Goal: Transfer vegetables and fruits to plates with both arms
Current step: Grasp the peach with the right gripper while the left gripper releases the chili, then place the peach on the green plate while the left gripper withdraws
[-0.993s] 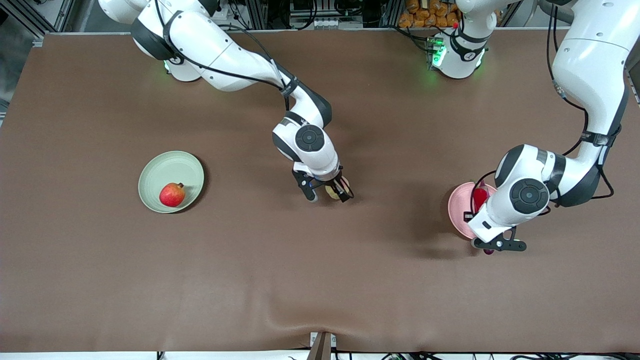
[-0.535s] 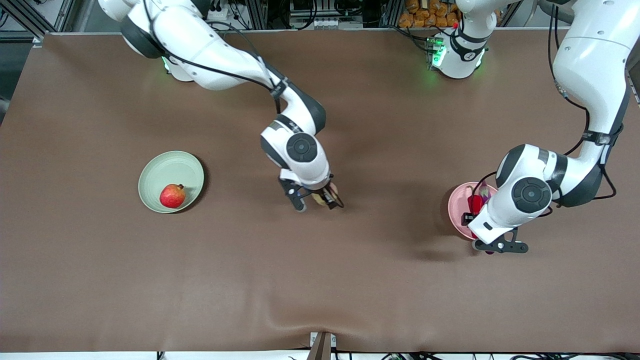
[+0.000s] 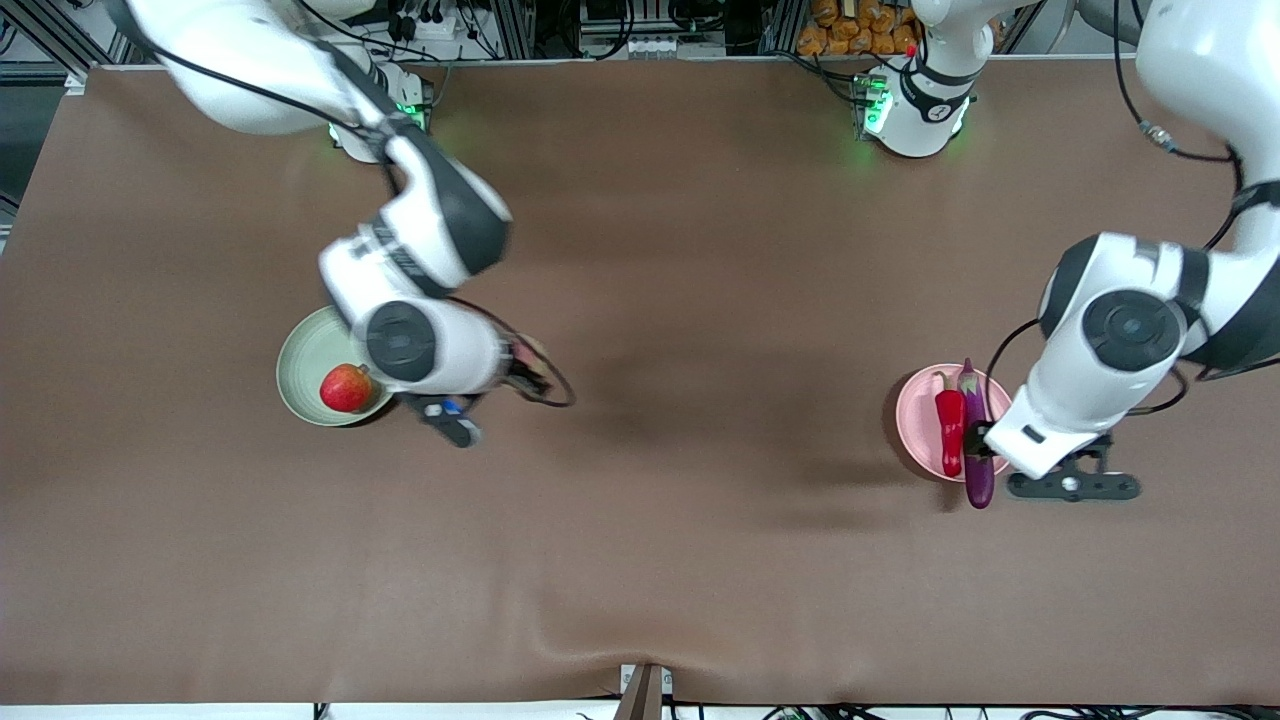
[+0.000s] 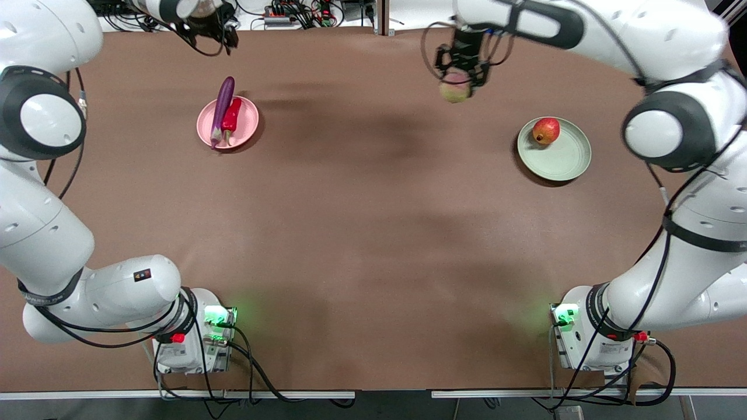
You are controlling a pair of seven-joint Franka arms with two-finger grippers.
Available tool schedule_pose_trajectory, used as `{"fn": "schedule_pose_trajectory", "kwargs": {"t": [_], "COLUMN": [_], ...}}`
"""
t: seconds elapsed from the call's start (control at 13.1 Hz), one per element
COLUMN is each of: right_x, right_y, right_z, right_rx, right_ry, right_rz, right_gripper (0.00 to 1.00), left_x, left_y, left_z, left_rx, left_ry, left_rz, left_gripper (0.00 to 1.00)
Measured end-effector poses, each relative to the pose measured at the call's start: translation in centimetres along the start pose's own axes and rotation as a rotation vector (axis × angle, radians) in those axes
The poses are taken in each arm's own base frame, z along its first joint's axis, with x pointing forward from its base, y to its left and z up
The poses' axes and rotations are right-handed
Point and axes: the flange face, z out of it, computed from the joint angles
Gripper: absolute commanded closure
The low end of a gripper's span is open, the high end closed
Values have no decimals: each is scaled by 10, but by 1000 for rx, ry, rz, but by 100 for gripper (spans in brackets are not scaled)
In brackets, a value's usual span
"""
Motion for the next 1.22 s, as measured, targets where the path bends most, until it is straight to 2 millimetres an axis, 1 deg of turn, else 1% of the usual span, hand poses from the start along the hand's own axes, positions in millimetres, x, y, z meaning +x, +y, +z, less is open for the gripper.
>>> {"fn": "schedule_pose_trajectory", "kwargs": {"t": [0.08, 0.23, 0.31, 0.46, 0.69, 0.84, 0.92, 0.99, 1.07, 1.22], "right_x": [9, 20, 26, 37, 52, 74, 87, 99, 107, 121], "right_y": [24, 75, 102, 156, 213, 251, 267, 280, 287, 291], "right_z": [-2, 9, 19, 44, 81, 96, 99, 101, 104, 117], "right_rx": [-25, -75, -88, -100, -100, -82, -67, -51, -38, -18], "right_ry": [-5, -11, -7, 7, 15, 13, 20, 37, 58, 91], "right_rz": [-71, -211, -269, -365, -486, -578, -620, -660, -699, -784], "right_gripper": [100, 100, 100, 100, 100, 100, 100, 100, 100, 100], "left_x": [1, -4, -6, -13, -20, -25, -27, -30, -33, -40], "left_y": [-6, -13, -15, -22, -31, -35, -36, -37, -38, -49], "left_z": [-19, -54, -69, -93, -120, -139, -151, -162, -174, -196], "left_rx": [15, 25, 4, -35, -45, -66, -88, -112, -135, -161], "left_ry": [24, 38, 32, -2, -43, -73, -80, -84, -80, -63], "left_rz": [-8, -35, -59, -107, -142, -164, -176, -188, -201, -234], "left_gripper": [0, 0, 0, 0, 0, 0, 0, 0, 0, 0]}}
